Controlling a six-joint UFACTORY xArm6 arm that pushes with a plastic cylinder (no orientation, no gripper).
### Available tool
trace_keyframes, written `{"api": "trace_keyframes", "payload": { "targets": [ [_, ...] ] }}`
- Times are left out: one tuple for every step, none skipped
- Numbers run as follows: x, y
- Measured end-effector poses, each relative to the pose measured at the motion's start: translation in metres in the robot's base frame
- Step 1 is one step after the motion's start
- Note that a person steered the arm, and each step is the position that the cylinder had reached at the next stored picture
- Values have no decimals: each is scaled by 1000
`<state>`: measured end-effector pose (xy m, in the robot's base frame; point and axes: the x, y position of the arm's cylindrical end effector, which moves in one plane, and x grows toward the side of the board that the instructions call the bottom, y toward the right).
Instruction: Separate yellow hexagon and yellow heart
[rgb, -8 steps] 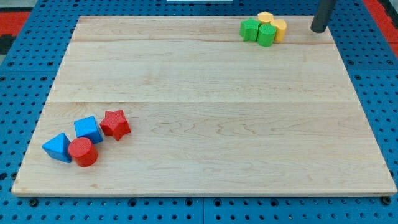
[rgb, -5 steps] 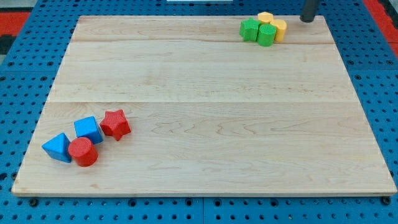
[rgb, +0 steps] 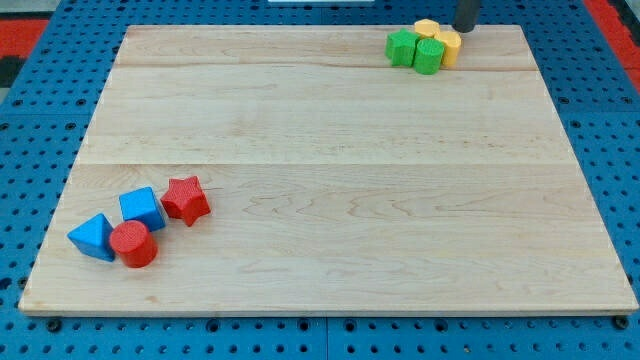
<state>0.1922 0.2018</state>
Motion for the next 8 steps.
{"api": "trace_keyframes", "payload": {
  "targets": [
    [-1, -1],
    [0, -3],
    [11, -41],
    [38, -65],
    [55, -58],
    [55, -57],
    [74, -49],
    [100, -47]
  ]
}}
